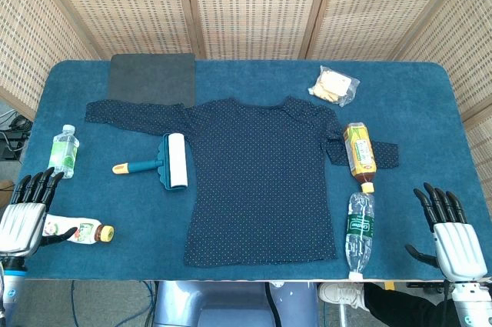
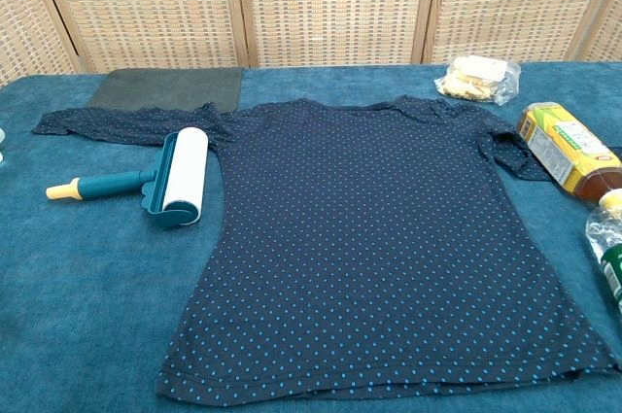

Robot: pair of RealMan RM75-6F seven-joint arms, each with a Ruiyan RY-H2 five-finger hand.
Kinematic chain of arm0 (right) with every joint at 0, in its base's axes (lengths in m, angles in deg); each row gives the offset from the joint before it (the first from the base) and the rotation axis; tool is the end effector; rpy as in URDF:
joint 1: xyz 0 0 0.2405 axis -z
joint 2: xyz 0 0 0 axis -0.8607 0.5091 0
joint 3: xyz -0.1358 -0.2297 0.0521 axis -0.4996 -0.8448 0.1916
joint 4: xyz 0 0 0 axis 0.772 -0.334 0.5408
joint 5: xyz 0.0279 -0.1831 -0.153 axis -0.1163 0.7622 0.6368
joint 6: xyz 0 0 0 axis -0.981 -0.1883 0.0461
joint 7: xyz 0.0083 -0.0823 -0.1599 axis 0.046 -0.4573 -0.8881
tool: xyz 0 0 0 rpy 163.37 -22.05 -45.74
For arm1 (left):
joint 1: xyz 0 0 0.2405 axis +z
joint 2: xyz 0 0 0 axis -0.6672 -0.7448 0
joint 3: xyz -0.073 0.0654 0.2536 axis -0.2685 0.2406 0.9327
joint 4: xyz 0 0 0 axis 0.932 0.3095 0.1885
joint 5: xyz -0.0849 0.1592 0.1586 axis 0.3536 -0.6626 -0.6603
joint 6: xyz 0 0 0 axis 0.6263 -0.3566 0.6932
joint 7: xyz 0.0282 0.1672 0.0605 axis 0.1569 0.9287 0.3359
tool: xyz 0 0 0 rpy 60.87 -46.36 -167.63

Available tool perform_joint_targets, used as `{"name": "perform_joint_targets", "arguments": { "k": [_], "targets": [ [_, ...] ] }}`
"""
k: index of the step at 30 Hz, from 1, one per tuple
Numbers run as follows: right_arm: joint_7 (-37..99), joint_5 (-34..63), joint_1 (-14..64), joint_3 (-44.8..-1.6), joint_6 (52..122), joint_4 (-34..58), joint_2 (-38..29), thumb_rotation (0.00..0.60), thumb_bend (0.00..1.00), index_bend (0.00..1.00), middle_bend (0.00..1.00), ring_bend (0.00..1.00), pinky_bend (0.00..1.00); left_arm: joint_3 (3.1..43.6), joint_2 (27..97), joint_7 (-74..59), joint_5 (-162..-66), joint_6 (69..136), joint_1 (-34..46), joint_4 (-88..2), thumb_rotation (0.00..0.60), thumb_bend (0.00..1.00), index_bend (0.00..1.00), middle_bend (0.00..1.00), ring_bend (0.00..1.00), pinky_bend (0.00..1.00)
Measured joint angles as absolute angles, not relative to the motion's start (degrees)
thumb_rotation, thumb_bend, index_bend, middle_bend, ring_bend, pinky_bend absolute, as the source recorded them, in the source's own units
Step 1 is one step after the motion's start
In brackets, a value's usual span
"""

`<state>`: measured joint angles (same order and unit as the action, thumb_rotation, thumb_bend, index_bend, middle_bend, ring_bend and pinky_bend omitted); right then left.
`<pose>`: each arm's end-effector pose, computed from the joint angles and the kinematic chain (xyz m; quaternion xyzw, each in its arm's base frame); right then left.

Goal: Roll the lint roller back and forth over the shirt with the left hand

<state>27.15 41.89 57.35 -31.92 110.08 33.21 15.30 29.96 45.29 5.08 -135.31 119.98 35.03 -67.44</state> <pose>-0.3236 -0.1980 0.1320 0.6026 -0.3868 0.3923 0.5774 -0.3217 0.2236 0.1045 -0.6265 -0.3853 -0.3326 0.5903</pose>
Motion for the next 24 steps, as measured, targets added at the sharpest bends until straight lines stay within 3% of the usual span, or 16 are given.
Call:
{"name": "perform_joint_targets", "arguments": {
  "k": [24],
  "targets": [
    [27.7,41.3,57.2,-31.8,109.4,33.0,15.3,0.6,0.09,0.0,0.0,0.0,0.0,29.9,45.5,5.9,-134.4,119.3,34.8,-68.1,0.6,0.05,0.0,0.0,0.0,0.0]
  ]
}}
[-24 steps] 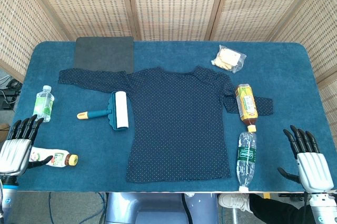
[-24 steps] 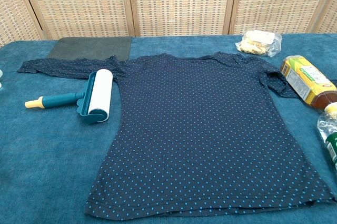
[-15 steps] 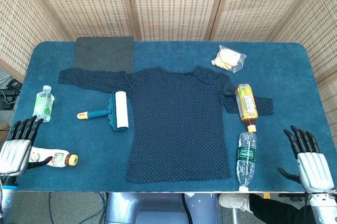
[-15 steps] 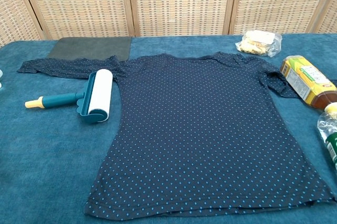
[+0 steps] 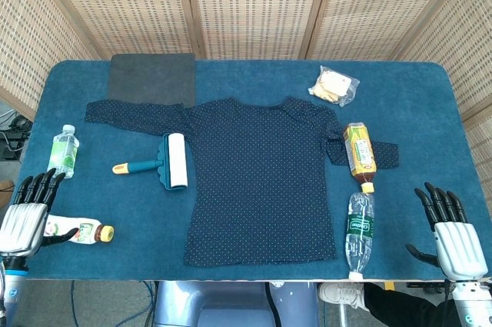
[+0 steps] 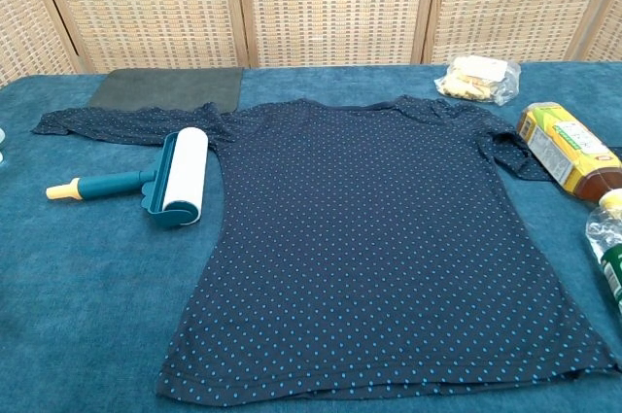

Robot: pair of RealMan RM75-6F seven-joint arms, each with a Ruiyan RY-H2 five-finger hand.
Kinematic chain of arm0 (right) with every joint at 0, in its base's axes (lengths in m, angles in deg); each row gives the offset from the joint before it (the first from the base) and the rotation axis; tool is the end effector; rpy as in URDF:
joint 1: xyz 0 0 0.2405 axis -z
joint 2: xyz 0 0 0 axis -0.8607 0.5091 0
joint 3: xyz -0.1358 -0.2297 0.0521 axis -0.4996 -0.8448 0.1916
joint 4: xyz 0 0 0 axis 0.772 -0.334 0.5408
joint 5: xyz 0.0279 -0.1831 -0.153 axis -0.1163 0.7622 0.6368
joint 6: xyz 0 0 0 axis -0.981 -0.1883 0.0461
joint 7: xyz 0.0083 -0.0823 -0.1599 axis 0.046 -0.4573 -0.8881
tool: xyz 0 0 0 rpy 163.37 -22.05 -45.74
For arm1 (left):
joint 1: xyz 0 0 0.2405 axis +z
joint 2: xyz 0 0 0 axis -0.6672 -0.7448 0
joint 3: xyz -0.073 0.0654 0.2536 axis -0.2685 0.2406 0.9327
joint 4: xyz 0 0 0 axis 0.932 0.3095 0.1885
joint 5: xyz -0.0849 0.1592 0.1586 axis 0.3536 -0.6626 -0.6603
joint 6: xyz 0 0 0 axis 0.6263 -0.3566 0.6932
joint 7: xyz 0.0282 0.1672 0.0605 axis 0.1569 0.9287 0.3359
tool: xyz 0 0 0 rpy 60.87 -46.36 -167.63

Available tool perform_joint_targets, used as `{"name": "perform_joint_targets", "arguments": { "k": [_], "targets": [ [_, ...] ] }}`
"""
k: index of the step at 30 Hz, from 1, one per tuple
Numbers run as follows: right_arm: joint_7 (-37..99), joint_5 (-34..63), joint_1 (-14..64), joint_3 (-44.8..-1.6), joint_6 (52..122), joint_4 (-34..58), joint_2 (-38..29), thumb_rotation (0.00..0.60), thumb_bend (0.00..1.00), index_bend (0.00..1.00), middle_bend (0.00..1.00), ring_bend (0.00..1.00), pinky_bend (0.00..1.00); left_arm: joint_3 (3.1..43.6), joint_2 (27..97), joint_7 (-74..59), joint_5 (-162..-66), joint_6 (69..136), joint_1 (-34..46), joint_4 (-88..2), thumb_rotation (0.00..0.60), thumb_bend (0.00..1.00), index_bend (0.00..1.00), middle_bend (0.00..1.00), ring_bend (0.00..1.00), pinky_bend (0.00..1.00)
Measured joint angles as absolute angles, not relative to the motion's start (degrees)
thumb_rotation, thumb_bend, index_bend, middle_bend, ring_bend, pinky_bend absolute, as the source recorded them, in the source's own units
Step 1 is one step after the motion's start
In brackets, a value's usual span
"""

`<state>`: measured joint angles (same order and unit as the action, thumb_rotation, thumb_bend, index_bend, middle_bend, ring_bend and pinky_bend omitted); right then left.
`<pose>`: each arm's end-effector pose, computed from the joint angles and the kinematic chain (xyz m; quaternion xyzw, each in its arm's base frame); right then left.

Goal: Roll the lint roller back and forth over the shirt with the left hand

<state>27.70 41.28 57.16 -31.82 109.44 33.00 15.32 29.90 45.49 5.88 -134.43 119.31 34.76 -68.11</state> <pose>-0.3262 -0.1995 0.1315 0.6010 -0.3925 0.3901 0.5767 -0.3203 0.2247 0.1010 -0.6264 -0.3910 -0.3283 0.5890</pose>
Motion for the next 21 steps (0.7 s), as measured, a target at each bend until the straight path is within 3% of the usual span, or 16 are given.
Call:
{"name": "perform_joint_targets", "arguments": {
  "k": [5,8,10,12,16,21],
  "targets": [
    [28.5,40.4,57.2,-31.4,109.4,32.9,15.6,0.6,0.09,0.0,0.0,0.0,0.0,29.4,45.8,6.4,-133.9,118.8,34.2,-68.4,0.6,0.05,0.0,0.0,0.0,0.02],
    [28.7,40.1,57.2,-31.3,109.5,32.8,15.7,0.6,0.09,0.0,0.0,0.0,0.0,28.7,45.9,6.9,-133.5,118.5,33.6,-68.5,0.6,0.05,0.0,0.01,0.06,0.2],
    [28.8,39.7,57.2,-31.3,109.1,32.7,15.7,0.6,0.09,0.0,0.0,0.0,0.0,27.4,46.1,7.3,-133.0,118.1,32.6,-68.4,0.6,0.06,0.0,0.13,0.21,0.36],
    [28.8,39.4,57.1,-31.2,108.8,32.5,15.6,0.6,0.09,0.0,0.0,0.0,0.0,26.0,46.3,7.8,-132.3,117.5,31.3,-68.2,0.6,0.06,0.0,0.27,0.33,0.44],
    [28.9,38.8,56.9,-31.0,108.3,32.0,15.3,0.6,0.09,0.0,0.0,0.0,0.0,22.8,46.7,9.2,-130.3,115.0,27.8,-67.4,0.6,0.07,0.03,0.54,0.51,0.55],
    [29.2,38.0,56.9,-30.6,108.2,31.7,15.3,0.6,0.09,0.0,0.0,0.0,0.0,20.8,46.9,9.5,-127.2,109.5,24.0,-66.1,0.6,0.08,0.16,0.76,0.66,0.66]
  ]
}}
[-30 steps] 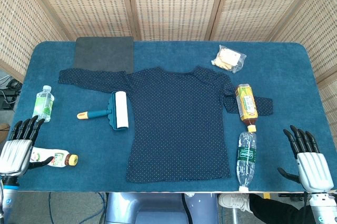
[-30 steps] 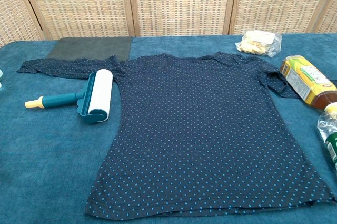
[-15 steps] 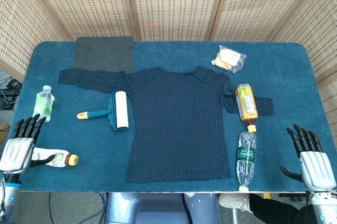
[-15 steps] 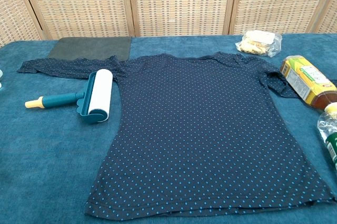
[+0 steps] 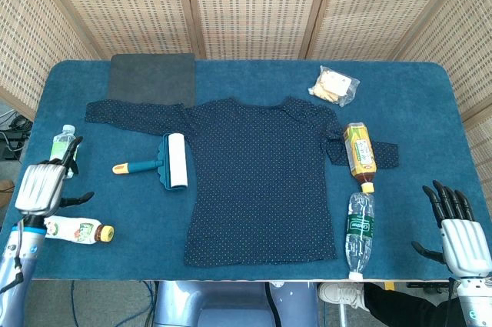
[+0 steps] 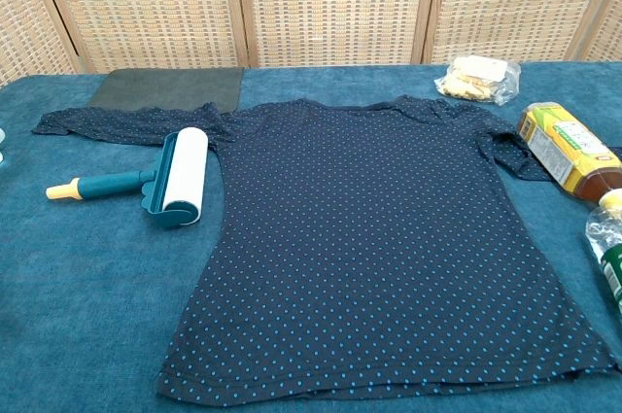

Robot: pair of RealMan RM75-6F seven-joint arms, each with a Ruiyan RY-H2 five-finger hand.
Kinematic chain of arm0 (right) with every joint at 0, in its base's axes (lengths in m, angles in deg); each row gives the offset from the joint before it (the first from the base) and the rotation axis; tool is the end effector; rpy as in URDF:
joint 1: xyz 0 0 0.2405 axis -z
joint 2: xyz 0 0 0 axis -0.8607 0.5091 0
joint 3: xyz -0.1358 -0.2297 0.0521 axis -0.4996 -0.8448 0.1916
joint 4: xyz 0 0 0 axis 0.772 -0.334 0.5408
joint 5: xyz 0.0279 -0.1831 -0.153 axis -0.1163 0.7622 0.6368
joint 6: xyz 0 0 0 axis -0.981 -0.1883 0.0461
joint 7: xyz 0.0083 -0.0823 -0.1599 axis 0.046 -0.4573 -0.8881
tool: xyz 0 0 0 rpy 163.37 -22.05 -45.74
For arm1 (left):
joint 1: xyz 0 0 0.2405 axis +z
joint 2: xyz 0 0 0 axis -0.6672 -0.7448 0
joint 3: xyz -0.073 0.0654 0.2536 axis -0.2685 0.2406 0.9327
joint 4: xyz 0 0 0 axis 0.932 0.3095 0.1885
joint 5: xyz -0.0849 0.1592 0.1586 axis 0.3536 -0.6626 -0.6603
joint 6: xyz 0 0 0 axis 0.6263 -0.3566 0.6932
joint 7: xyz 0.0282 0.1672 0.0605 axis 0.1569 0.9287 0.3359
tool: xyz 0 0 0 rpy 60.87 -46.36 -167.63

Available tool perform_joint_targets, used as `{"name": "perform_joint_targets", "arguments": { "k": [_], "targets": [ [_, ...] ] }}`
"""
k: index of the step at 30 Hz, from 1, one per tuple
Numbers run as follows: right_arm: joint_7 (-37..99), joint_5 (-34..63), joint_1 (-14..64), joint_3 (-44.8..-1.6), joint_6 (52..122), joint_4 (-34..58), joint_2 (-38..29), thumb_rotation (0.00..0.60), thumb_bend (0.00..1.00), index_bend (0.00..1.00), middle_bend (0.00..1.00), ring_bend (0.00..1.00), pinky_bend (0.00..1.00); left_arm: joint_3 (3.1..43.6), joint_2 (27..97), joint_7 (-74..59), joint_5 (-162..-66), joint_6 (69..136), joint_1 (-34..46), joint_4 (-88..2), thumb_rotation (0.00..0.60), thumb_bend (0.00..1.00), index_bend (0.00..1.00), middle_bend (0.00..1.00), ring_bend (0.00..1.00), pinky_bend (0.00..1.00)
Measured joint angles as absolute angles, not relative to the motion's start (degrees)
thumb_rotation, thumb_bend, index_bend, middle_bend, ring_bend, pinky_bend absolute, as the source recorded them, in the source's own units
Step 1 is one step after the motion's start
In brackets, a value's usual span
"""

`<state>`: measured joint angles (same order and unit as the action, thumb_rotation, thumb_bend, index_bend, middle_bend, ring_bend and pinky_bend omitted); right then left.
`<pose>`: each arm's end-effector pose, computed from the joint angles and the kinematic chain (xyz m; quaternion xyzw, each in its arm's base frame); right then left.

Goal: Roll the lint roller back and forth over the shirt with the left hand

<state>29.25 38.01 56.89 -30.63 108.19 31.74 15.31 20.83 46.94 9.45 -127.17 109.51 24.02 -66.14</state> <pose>-0.3394 -0.2063 0.1373 0.5835 -0.4055 0.3828 0.5904 -0.2827 0.3190 0.1010 -0.6431 -0.3556 -0.3491 0.5815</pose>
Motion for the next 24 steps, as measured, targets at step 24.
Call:
{"name": "perform_joint_targets", "arguments": {
  "k": [24],
  "targets": [
    [30.5,36.2,56.6,-29.8,107.4,29.8,14.9,0.6,0.09,0.0,0.0,0.0,0.0,20.3,53.6,18.6,-107.5,87.2,6.4,-52.0,0.6,0.3,0.38,0.85,0.74,0.7]
  ]
}}
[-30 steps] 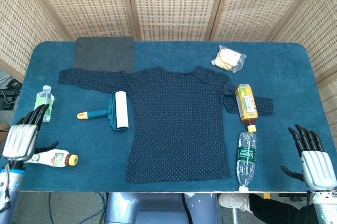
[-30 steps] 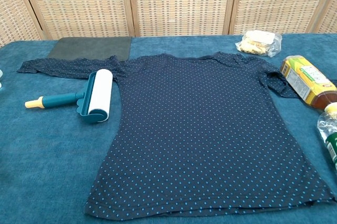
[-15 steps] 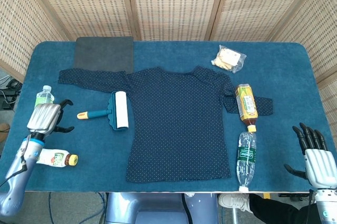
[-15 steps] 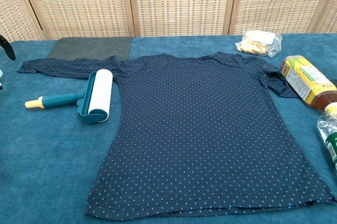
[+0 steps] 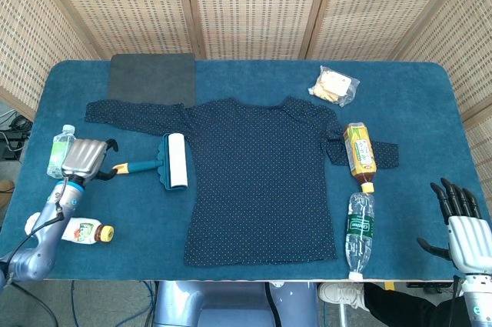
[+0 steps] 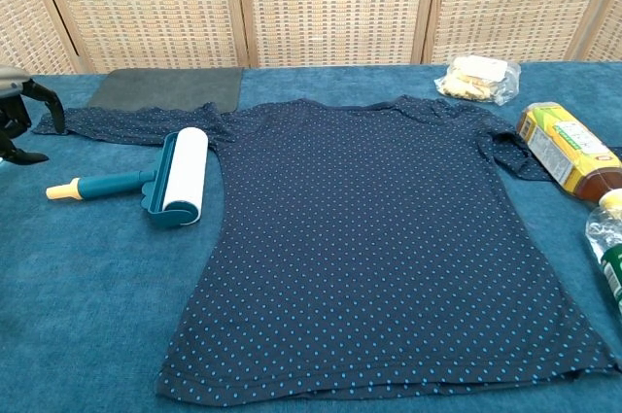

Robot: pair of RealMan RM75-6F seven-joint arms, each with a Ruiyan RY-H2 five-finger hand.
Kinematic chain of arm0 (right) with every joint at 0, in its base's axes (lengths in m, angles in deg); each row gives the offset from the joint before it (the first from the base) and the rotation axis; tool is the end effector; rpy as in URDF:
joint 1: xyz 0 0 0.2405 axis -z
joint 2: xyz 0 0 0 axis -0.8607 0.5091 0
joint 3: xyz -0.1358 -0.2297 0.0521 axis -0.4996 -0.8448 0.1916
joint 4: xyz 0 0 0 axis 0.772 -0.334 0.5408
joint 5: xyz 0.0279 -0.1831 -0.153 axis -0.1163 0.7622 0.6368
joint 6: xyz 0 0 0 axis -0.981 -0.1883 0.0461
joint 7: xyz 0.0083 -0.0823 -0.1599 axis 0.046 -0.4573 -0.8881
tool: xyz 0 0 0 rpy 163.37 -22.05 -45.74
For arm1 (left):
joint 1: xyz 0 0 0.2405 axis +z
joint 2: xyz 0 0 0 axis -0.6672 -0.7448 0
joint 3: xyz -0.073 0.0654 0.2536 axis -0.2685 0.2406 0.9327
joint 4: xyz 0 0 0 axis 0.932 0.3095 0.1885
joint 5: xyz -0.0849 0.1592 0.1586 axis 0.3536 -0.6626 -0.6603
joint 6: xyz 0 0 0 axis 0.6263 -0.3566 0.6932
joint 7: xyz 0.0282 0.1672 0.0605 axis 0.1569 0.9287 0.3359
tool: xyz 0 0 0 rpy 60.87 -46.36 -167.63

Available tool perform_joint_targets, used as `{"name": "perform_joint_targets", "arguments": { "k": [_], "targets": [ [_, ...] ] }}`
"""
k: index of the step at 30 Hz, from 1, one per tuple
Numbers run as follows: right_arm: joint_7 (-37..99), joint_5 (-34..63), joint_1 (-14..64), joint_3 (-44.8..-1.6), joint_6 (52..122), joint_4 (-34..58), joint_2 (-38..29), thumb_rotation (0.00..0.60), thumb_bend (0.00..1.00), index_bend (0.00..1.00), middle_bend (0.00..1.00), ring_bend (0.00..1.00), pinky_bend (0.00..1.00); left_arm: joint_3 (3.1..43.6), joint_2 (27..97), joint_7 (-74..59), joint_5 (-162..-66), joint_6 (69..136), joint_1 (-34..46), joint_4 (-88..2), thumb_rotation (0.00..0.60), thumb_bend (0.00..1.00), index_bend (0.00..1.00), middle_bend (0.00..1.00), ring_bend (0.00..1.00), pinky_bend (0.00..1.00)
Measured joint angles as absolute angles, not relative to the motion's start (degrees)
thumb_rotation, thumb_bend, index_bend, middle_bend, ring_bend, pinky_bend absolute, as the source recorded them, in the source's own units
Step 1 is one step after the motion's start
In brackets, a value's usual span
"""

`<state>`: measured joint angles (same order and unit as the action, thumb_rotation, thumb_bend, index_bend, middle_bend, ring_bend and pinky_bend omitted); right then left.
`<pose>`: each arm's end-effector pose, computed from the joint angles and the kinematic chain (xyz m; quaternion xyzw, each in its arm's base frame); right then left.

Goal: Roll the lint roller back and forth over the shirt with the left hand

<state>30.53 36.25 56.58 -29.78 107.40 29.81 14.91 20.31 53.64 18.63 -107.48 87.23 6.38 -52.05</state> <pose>-0.3499 -0.2118 0.1411 0.5743 -0.4091 0.3788 0.5995 -0.2818 0.4157 0.0414 -0.7117 -0.3822 -0.2245 0.5450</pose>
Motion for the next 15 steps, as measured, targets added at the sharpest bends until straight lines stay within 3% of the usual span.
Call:
{"name": "perform_joint_targets", "arguments": {
  "k": [15],
  "targets": [
    [30.8,35.8,56.6,-29.6,107.3,29.3,14.8,0.6,0.09,0.0,0.0,0.0,0.0,22.7,60.3,22.5,-101.5,84.7,1.6,-45.0,0.6,0.3,0.4,0.85,0.74,0.7]
  ]
}}
